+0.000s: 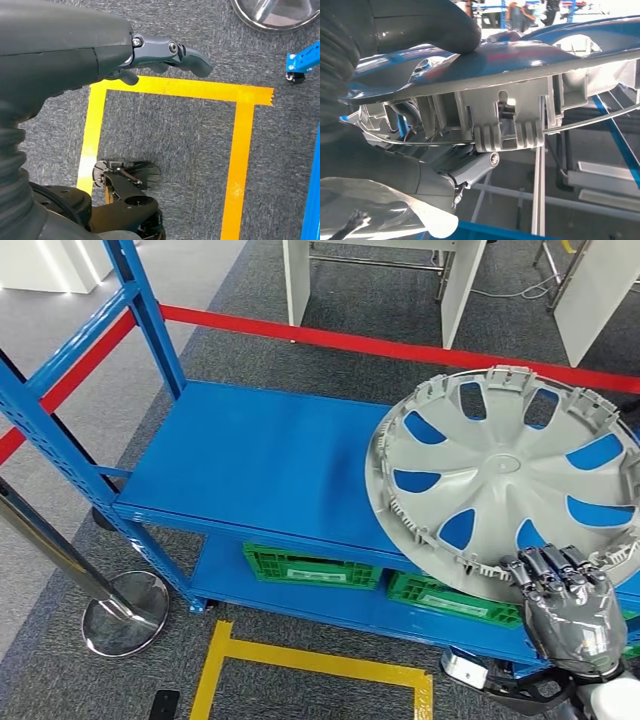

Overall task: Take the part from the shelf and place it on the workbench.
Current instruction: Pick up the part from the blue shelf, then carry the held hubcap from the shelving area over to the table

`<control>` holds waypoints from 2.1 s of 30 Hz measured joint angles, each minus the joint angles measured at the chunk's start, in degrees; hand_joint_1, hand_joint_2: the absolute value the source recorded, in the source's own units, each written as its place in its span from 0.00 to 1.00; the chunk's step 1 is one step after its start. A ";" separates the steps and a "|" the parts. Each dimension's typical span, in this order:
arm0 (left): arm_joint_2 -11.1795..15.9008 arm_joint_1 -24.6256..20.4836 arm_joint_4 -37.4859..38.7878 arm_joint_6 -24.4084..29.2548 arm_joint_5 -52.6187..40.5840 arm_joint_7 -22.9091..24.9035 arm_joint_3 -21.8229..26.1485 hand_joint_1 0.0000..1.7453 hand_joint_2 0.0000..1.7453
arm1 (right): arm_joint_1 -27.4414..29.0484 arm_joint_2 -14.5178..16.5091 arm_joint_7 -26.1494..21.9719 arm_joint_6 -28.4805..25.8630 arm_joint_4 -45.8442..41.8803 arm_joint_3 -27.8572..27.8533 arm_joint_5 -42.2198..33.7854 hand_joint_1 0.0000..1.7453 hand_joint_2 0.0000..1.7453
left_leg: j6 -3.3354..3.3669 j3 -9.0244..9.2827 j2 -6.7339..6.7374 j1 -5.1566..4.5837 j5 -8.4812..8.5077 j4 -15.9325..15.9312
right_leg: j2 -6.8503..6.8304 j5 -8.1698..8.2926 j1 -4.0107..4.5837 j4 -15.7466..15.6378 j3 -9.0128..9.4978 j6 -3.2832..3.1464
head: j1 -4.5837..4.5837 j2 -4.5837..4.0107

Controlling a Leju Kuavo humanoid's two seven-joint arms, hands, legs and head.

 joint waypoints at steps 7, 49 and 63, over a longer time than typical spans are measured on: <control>-0.31 -0.26 0.00 -0.56 -0.21 0.70 -0.05 0.00 1.00 | 0.60 1.91 -4.91 0.02 -0.69 -1.50 -4.38 1.00 1.00 | 1.00 0.12 -0.96 0.44 1.19 -1.51 | 4.60 -7.16 -0.14 16.04 -7.93 0.40 | 0.44 0.00; -0.03 -0.50 0.00 -0.30 -1.25 3.25 -0.83 0.00 1.00 | 3.33 3.12 -4.62 -0.07 0.84 -1.68 -8.89 1.00 1.00 | -2.02 -0.79 -1.88 0.32 -5.12 5.49 | 4.70 2.22 -0.19 3.83 -6.08 -1.99 | 0.83 0.01; 0.05 -0.49 0.00 -0.27 -1.32 3.85 -1.23 0.00 1.00 | 3.35 3.02 -3.53 -0.08 0.96 -1.58 -8.26 1.00 1.00 | 0.34 0.39 -1.84 -0.02 -0.38 -0.40 | 4.67 1.54 0.40 4.24 -6.87 -0.81 | 0.80 -0.01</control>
